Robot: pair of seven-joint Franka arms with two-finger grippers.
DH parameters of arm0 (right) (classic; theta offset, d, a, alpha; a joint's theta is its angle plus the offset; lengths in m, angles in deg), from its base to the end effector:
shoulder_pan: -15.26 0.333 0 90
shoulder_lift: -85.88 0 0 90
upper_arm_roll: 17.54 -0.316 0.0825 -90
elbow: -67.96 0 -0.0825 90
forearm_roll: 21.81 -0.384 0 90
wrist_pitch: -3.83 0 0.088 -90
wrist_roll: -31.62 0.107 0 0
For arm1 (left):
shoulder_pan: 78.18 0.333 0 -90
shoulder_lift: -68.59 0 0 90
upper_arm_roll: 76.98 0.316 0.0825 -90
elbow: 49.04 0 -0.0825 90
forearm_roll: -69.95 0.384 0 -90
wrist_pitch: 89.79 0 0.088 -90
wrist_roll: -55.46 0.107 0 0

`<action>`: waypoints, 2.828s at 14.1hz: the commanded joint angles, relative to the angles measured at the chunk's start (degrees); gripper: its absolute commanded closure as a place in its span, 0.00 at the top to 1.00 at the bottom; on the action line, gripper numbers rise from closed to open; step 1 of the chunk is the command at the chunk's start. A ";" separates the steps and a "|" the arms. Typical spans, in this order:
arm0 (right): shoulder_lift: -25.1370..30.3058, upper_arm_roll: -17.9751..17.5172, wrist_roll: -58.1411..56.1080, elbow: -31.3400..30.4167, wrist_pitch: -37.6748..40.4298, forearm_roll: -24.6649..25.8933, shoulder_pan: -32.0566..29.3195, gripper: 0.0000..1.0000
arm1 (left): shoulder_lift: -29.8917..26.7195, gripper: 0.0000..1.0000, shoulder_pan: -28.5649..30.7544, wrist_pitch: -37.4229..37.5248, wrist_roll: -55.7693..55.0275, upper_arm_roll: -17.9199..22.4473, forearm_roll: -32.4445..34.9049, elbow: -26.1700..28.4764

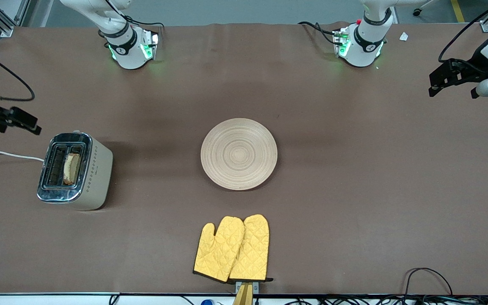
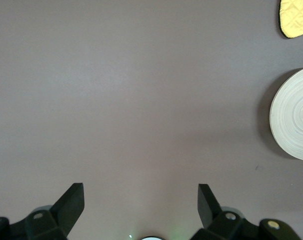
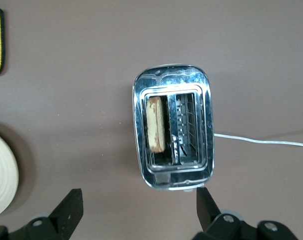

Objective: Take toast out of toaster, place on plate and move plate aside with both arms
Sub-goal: 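Reach the right gripper down to the toast in the toaster slot, then grasp the toast slice with the right gripper and lift it out, then carry the toast with the right gripper over the wooden plate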

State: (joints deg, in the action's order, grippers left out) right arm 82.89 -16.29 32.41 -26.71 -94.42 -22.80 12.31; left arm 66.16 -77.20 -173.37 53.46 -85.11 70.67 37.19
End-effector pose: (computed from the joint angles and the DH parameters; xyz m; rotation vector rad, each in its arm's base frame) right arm 0.5781 -0.0406 0.5688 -3.1228 0.1398 -0.0169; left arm 0.5254 -0.0664 0.6682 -3.1198 0.1379 0.0043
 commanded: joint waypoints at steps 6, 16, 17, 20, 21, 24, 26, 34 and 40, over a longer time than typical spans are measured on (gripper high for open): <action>-15.01 -0.37 -0.44 0.45 -6.68 0.64 -0.12 1.00 | 0.76 1.00 -0.18 0.61 0.51 -0.40 0.43 -0.80; -18.10 -0.28 -1.59 -0.26 -5.90 5.63 -0.03 0.07 | 0.67 1.00 0.26 0.78 0.78 -0.40 -0.01 0.08; -18.10 -0.28 -1.50 -0.08 -5.90 7.13 0.23 0.04 | 0.67 1.00 0.26 0.78 0.69 -0.40 0.07 0.08; -17.32 -0.37 -1.41 0.27 -5.73 7.58 0.67 0.02 | 0.67 1.00 0.17 0.61 0.69 -0.40 0.16 -0.01; -16.44 -0.46 -1.15 0.62 -5.03 7.58 0.93 0.02 | 0.67 1.00 0.17 0.52 0.69 -0.40 0.16 -0.01; -11.62 -0.64 -0.88 0.97 -1.61 7.49 2.07 0.02 | 0.58 1.00 0.17 0.52 0.69 -0.40 0.34 -0.28; -8.19 -0.64 -0.80 0.97 1.38 7.49 3.74 0.02 | 0.67 1.00 0.17 0.43 0.60 -0.31 0.43 -0.19; -6.50 -0.64 7.35 1.77 3.68 -1.19 17.87 0.02 | 1.28 1.00 0.08 0.08 0.51 -0.40 0.69 -0.28; -16.15 -0.64 26.43 1.77 -10.62 -12.08 33.43 0.02 | 1.20 1.00 0.08 -0.27 0.43 -0.40 0.60 -0.19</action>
State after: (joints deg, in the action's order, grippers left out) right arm 69.27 -17.60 54.76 -25.06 -100.98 -30.48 42.90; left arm 67.36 -77.28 -173.35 53.46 -85.22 70.67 37.34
